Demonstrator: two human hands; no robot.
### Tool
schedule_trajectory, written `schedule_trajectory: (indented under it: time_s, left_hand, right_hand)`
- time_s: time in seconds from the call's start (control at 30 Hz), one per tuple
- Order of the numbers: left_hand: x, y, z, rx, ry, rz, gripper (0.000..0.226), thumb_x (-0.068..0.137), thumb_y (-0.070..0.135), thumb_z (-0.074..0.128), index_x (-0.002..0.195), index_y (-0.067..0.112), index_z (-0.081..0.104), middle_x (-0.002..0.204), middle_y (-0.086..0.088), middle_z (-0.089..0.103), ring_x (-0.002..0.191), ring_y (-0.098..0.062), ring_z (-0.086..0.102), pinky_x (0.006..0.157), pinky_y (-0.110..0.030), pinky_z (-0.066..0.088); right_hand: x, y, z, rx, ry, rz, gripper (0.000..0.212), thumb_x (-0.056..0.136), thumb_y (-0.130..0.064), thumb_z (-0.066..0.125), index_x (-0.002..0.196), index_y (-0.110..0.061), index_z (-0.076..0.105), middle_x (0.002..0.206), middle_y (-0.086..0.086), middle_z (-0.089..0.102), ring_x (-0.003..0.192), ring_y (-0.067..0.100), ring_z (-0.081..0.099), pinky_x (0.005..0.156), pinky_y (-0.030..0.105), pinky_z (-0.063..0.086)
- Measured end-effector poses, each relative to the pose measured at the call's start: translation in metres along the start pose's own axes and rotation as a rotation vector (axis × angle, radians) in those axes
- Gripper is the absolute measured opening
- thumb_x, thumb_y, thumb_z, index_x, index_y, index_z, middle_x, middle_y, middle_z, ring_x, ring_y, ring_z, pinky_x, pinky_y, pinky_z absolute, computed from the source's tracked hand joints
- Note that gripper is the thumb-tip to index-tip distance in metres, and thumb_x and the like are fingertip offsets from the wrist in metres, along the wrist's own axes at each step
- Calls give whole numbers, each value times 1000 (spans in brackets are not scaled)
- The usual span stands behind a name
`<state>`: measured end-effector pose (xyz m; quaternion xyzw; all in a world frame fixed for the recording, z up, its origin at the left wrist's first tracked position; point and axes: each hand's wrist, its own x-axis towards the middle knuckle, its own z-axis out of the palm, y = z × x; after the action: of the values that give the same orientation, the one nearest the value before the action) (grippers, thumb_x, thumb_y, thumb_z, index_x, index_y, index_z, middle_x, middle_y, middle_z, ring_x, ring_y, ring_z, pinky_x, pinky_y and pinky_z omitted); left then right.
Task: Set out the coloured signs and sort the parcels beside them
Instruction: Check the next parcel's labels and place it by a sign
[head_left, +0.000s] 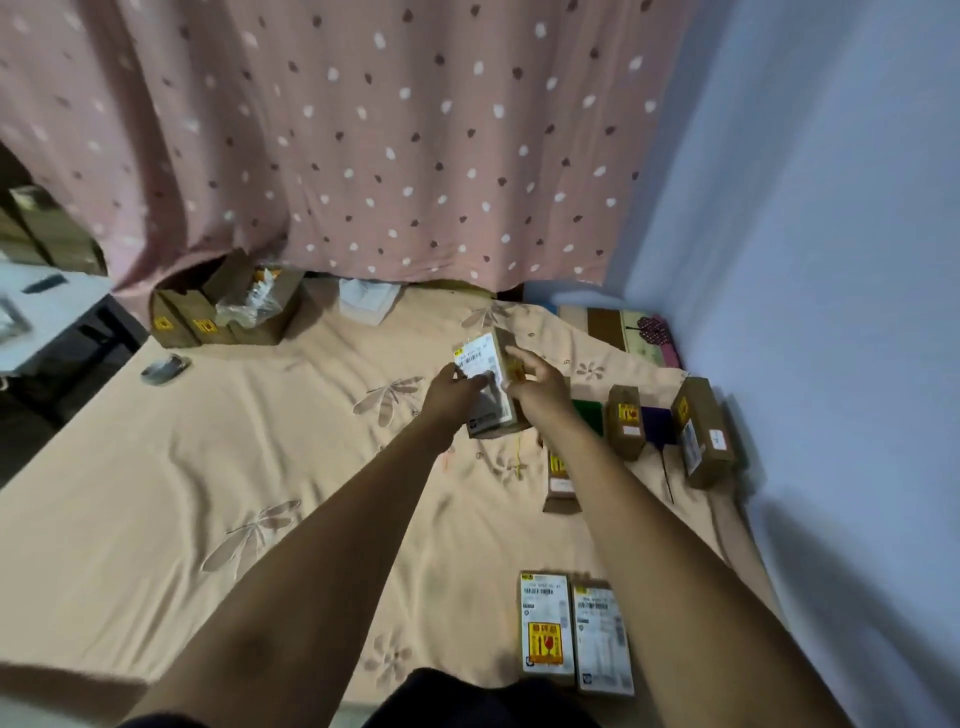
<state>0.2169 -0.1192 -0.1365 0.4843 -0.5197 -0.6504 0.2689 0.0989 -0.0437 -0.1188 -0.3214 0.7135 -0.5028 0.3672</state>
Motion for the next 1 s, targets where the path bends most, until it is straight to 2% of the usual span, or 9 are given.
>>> schedule_trajectory:
  time_s: [0.1, 0.2, 0.37, 0.5, 0.6, 0.7, 0.8, 0.93, 1.0]
  left_hand:
    - [-10, 49, 0, -116, -70, 128, 30, 100, 38, 61, 125, 22, 65, 98, -2, 72, 80, -22, 67, 70, -31, 56]
    - [-19, 89, 4, -159, -90, 325, 37, 103, 47, 50, 132, 26, 59, 111, -4, 75, 94, -28, 75, 74, -37, 62]
    - [-44, 145, 15, -288, -43, 562, 44, 108, 44, 41, 147, 24, 46, 124, -3, 70, 101, -11, 75, 70, -24, 60]
    - [-62, 170, 26, -318, 14, 673, 36, 106, 39, 48, 139, 25, 53, 120, -3, 73, 101, -17, 76, 73, -34, 63]
    - [-68, 175, 35, -326, 145, 696, 35, 99, 49, 56, 127, 29, 62, 116, 1, 74, 101, -16, 76, 81, -45, 64]
    - [-76, 173, 40, -354, 239, 680, 35, 88, 58, 64, 116, 38, 63, 117, 5, 73, 104, -15, 74, 83, -47, 64]
    - [-84, 173, 34, -361, 264, 686, 21, 87, 55, 68, 106, 48, 64, 115, 9, 72, 107, -14, 73, 87, -47, 62]
    - [-95, 169, 20, -436, 185, 648, 28, 98, 33, 64, 122, 18, 69, 111, -3, 76, 98, -17, 76, 73, -30, 62]
    - [-104, 166, 14, -467, 132, 622, 33, 98, 30, 65, 126, 12, 66, 112, -6, 77, 98, -21, 76, 72, -29, 61]
  right_hand:
    - [1, -48, -13, 30, 55, -194, 59, 76, -15, 76, 130, -34, 63, 125, -7, 70, 111, 12, 66, 99, 36, 54]
    - [-7, -95, -24, 117, 61, -351, 53, 83, -16, 75, 133, -28, 62, 126, -6, 69, 115, 11, 64, 92, 31, 56]
    - [-29, -146, -43, 77, -12, -549, 60, 85, -19, 74, 141, -31, 56, 138, -6, 62, 128, 15, 58, 98, 42, 58]
    - [-43, -168, -54, -29, -7, -675, 67, 83, -27, 77, 144, -33, 52, 149, -11, 51, 135, 15, 52, 104, 40, 54]
    - [-49, -173, -51, -19, 74, -714, 58, 88, -24, 73, 144, -28, 57, 150, -8, 53, 133, 14, 55, 101, 39, 57]
    - [-56, -170, -46, 58, 163, -736, 46, 93, -12, 67, 138, -21, 64, 146, -7, 59, 132, 11, 57, 102, 37, 56]
    - [-66, -166, -37, 148, 220, -730, 44, 92, -3, 66, 134, -15, 67, 144, -7, 60, 129, 6, 59, 105, 34, 53]
    - [-78, -168, -30, 388, 287, -682, 37, 96, -2, 63, 130, -15, 69, 129, -6, 70, 115, 10, 69, 83, 26, 62]
    - [-81, -170, -28, 479, 356, -653, 30, 99, -7, 60, 124, -16, 72, 119, -5, 75, 107, 12, 73, 71, 23, 62]
